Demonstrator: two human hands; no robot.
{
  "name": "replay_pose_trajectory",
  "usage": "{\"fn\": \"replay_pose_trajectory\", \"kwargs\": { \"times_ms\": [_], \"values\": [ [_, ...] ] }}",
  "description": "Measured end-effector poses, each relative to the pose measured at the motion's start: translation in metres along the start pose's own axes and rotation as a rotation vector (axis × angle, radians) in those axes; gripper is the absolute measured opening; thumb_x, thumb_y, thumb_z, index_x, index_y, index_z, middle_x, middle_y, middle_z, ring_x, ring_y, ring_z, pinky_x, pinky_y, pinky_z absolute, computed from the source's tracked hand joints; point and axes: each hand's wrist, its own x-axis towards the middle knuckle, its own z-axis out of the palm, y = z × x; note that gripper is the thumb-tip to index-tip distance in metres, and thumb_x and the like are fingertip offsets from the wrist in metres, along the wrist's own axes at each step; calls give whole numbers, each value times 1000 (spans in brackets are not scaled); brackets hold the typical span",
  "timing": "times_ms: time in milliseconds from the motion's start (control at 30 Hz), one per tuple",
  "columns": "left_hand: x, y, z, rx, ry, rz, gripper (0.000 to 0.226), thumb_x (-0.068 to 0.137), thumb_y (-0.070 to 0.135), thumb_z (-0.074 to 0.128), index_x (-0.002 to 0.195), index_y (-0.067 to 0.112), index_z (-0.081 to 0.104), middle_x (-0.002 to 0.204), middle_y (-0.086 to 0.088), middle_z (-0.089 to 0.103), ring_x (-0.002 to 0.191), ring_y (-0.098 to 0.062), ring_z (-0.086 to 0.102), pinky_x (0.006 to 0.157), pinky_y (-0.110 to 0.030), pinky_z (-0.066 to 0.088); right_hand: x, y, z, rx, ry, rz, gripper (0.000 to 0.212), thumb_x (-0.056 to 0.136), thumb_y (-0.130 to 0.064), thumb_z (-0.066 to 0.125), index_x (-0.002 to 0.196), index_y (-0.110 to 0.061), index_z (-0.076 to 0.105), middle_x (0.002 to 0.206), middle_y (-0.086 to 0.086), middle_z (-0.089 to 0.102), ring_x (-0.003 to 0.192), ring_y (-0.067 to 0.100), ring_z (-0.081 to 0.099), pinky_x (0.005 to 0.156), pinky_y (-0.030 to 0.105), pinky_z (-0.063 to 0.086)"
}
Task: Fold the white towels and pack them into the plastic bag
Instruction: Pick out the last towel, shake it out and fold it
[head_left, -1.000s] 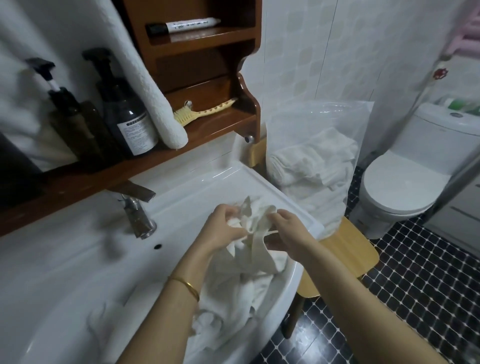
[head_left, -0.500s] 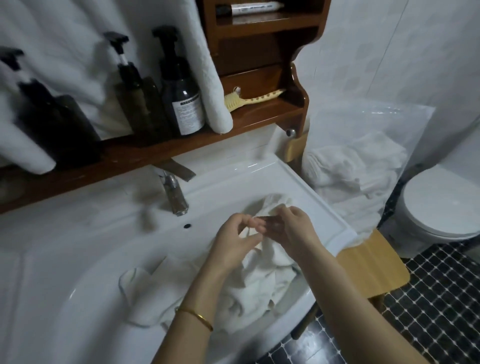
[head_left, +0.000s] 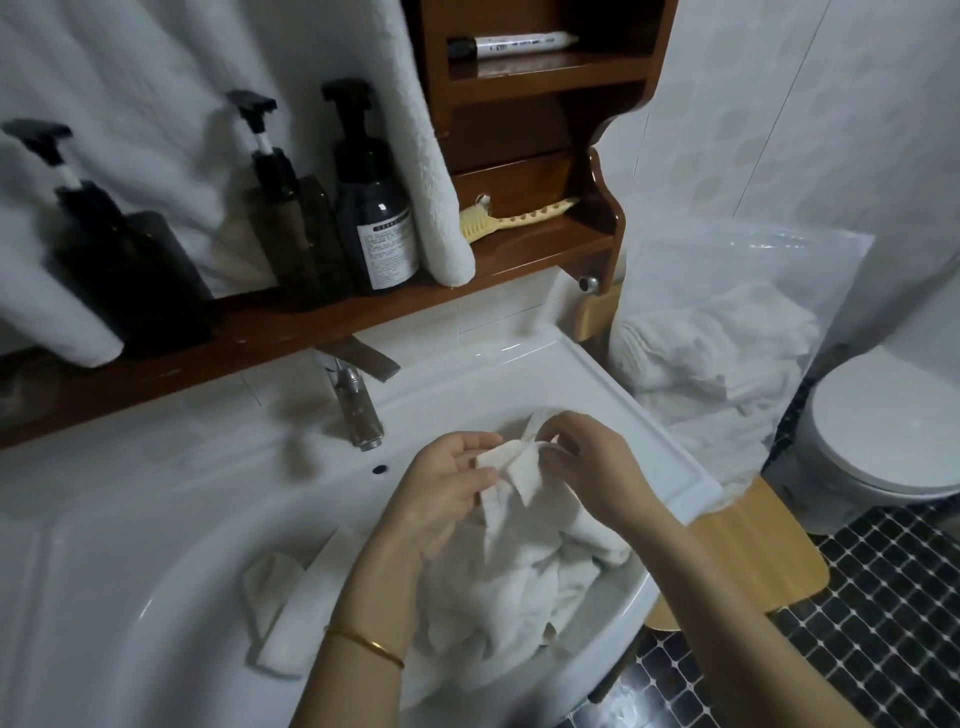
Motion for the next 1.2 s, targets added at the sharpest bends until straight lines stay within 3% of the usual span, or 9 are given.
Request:
{"fn": "replay_pose_trajectory", "kwargs": {
  "times_ms": [100, 267, 500, 633, 733, 800, 900, 1033, 1200],
  "values": [
    [1, 0, -2, -36, 44, 8, 28, 90, -15, 46, 100, 6, 61, 84, -5, 71, 75, -14, 68, 70, -26, 56, -1, -1, -4, 46, 29, 21, 11, 87, -8, 63, 91, -15, 71, 72, -16, 46, 70, 0, 48, 65, 7, 36],
    [5, -3, 7, 210, 228, 150, 34, 92, -2, 49, 86, 27, 65, 91, -2, 71, 88, -21, 67, 80, -39, 53, -4, -23, -12, 339, -86, -28, 13, 86, -10, 67, 76, -18, 65, 77, -5, 61, 72, 5, 55, 67, 10, 41],
    [5, -1, 21, 98, 156, 80, 13, 94, 7, 53, 90, 14, 63, 89, -11, 71, 83, -26, 63, 71, -39, 47, 1, -29, -8, 482, -84, 180, 10, 88, -13, 63, 78, -10, 62, 68, 0, 60, 57, 5, 50, 51, 14, 38],
    [4, 1, 23, -77, 85, 4, 18, 98, 12, 46, 91, 6, 62, 84, -14, 66, 84, -27, 58, 72, -36, 45, 4, -25, -2, 518, -14, 281, 13, 88, -15, 60, 76, -13, 59, 62, -1, 53, 50, 7, 43, 43, 15, 33],
    [2, 1, 24, 4, 55, 73, 20, 88, 28, 61, 96, 9, 62, 89, -16, 64, 86, -32, 57, 80, -48, 46, 6, -23, 3, 509, 48, 325, 14, 89, -18, 58, 75, -16, 57, 56, -9, 51, 45, 4, 42, 40, 13, 32],
    [0, 1, 25, 130, 70, 149, 15, 85, 24, 64, 98, 15, 64, 92, -11, 71, 90, -35, 64, 82, -51, 50, 7, -24, 7, 505, 57, 329, 13, 88, -19, 58, 76, -16, 56, 59, -9, 54, 46, 1, 45, 42, 12, 33],
    [5, -2, 27, 251, 167, 260, 18, 92, 9, 55, 89, 23, 65, 82, 1, 71, 77, -12, 65, 71, -32, 50, 7, -24, 10, 521, 48, 332, 13, 87, -21, 59, 75, -18, 55, 60, -9, 56, 50, 3, 47, 44, 12, 34],
    [12, 12, 31, 300, 303, 366, 28, 92, 4, 46, 86, 28, 59, 89, 10, 65, 84, 0, 59, 72, -10, 43, 10, -26, 3, 485, 3, 187, 17, 84, -18, 67, 71, -20, 57, 61, -13, 56, 54, 1, 48, 49, 12, 36],
    [30, 70, 41, 425, 230, 523, 23, 97, 11, 39, 93, 27, 54, 93, 16, 57, 89, 3, 54, 66, -1, 41, 39, -42, -37, 437, -7, -53, 10, 80, -14, 73, 84, -14, 63, 98, -14, 60, 72, 2, 52, 66, 15, 40]
  ]
}}
